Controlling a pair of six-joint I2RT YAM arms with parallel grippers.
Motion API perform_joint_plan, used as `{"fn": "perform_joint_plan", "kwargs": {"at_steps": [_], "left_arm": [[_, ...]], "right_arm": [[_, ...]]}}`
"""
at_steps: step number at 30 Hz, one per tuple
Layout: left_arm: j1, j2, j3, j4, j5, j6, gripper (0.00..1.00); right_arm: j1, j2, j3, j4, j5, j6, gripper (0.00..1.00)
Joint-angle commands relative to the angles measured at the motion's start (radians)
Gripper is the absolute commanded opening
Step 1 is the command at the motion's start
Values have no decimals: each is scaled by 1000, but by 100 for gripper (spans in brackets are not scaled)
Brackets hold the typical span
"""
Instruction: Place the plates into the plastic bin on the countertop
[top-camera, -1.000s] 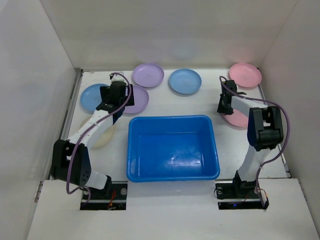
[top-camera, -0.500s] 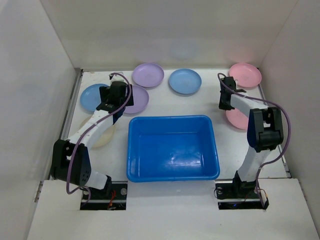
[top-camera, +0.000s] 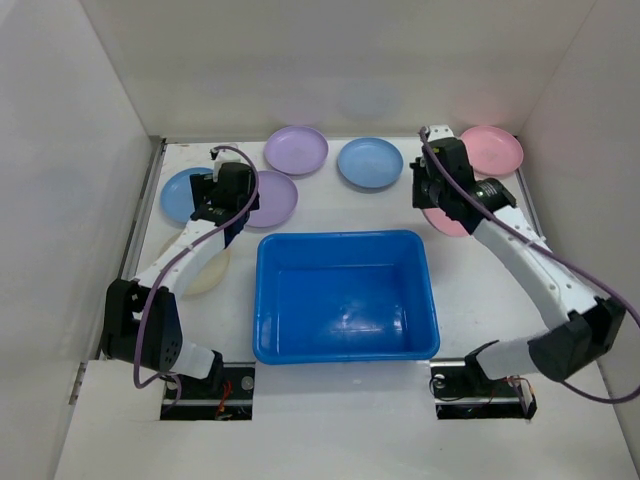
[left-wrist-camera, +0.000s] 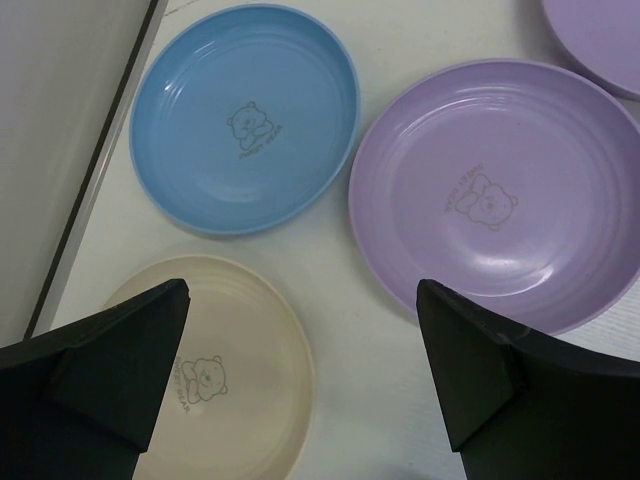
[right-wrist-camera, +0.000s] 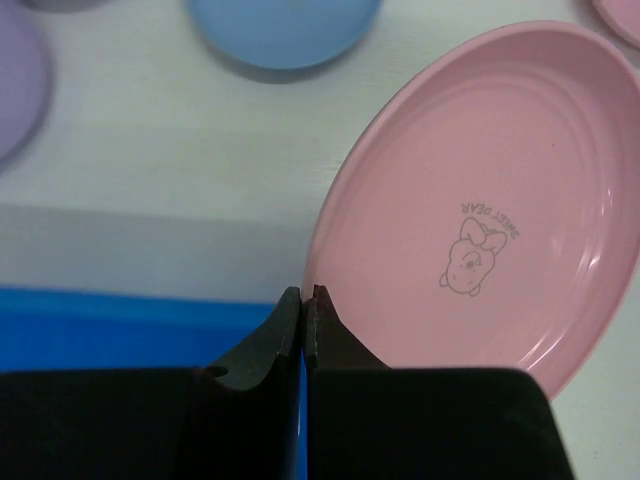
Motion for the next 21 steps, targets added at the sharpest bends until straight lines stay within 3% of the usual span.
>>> {"fn": "perform_joint_plan", "kwargs": {"at_steps": [1,10,21], "left_arm": [[17,-20,4,-1,-29,-10,100],[73,-106,-55,-30,-47,-46,100],[160,-329,-143,-165,-52,-137,100]], "right_arm": [[103,-63,109,-181,-47,-18,0],[424,-83,210,-357,-257,57,0],[519,6,-43,-171,-484,-18,1]]}}
